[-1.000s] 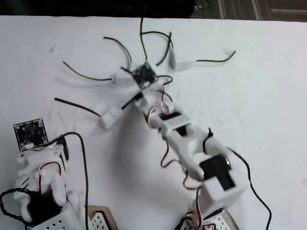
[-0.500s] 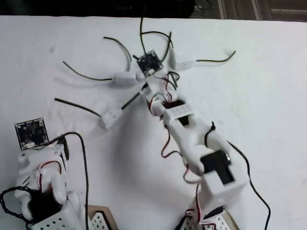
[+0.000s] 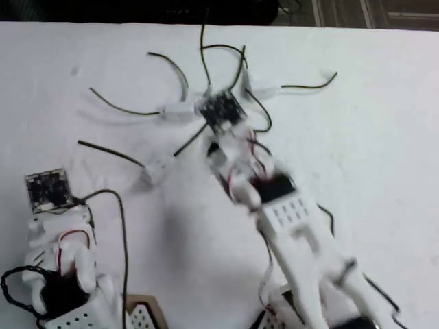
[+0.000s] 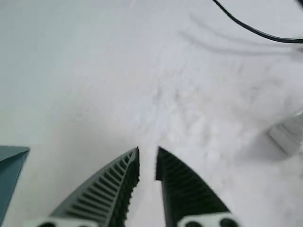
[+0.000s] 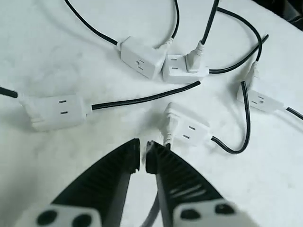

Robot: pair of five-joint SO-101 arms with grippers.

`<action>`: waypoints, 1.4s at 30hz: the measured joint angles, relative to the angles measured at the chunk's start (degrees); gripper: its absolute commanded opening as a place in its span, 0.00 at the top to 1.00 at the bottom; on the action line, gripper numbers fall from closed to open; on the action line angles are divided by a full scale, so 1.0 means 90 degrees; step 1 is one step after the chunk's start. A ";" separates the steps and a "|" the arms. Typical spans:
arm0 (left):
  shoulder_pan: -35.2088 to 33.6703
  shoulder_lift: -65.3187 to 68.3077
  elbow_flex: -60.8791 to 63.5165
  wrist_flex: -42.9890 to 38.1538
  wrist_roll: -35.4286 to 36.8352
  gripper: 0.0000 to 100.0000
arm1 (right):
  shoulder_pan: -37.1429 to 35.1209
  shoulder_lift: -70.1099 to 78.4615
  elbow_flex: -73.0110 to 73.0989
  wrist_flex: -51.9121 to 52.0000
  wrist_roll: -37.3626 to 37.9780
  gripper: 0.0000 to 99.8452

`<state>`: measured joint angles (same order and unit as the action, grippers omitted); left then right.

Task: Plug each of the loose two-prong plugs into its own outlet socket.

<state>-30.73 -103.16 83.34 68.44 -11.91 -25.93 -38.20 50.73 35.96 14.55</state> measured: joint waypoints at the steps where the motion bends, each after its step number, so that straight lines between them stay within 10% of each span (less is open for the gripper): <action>1: 0.0107 0.0000 0.0000 0.0000 -0.0098 0.98 | 0.0020 -0.0479 0.0342 0.0000 0.0000 0.98; 17: 0.1915 0.0000 0.0811 -0.0742 -0.0342 0.98 | 0.0010 -0.6994 0.3731 0.2100 -0.0801 0.98; 42: 0.3155 0.0010 0.1543 -0.0801 -0.0371 0.97 | 0.0010 -0.7179 0.5060 0.3409 -0.0850 0.98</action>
<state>-2.33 -103.08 97.23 61.23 -15.25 -25.85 -102.81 96.26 66.64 6.90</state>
